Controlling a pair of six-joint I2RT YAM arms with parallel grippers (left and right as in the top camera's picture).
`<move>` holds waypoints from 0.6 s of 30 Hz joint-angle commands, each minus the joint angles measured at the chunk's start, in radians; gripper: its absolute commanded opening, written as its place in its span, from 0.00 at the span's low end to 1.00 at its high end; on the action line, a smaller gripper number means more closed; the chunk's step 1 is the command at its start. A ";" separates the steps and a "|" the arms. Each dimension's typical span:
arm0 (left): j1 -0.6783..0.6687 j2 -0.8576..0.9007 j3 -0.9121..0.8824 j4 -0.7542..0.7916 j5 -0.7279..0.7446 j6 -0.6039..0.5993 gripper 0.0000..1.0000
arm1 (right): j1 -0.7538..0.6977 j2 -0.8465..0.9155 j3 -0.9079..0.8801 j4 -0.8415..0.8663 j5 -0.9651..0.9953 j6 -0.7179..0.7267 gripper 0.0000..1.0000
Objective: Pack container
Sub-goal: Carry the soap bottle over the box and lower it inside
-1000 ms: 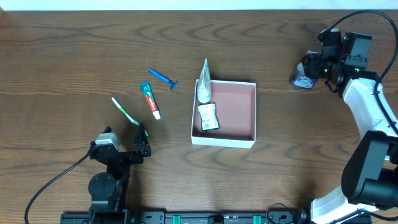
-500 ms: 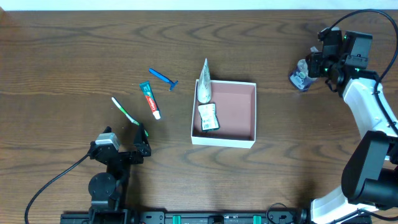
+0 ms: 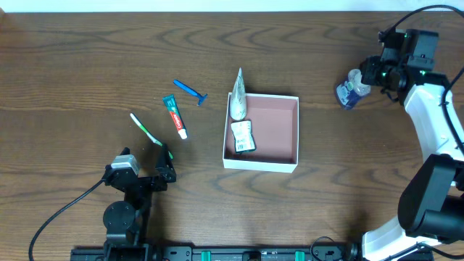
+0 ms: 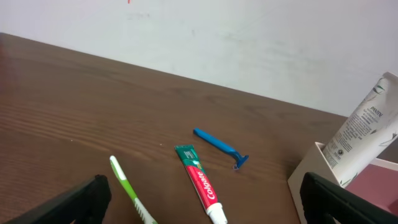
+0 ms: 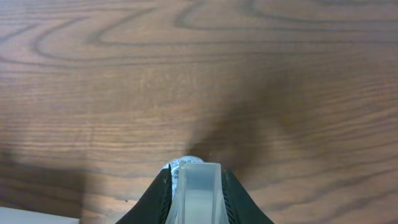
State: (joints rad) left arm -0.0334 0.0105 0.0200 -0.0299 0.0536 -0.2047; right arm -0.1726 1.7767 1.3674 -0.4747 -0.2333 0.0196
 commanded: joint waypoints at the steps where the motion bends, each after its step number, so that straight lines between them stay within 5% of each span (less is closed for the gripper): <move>1: 0.005 -0.005 -0.016 -0.036 0.006 0.017 0.98 | 0.027 -0.006 0.076 -0.026 -0.018 0.033 0.08; 18: 0.005 -0.005 -0.016 -0.036 0.006 0.017 0.98 | 0.122 -0.261 0.190 -0.316 -0.140 0.275 0.08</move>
State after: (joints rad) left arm -0.0334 0.0105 0.0200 -0.0299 0.0536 -0.2047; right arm -0.0742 1.6409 1.5047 -0.7929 -0.2749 0.2058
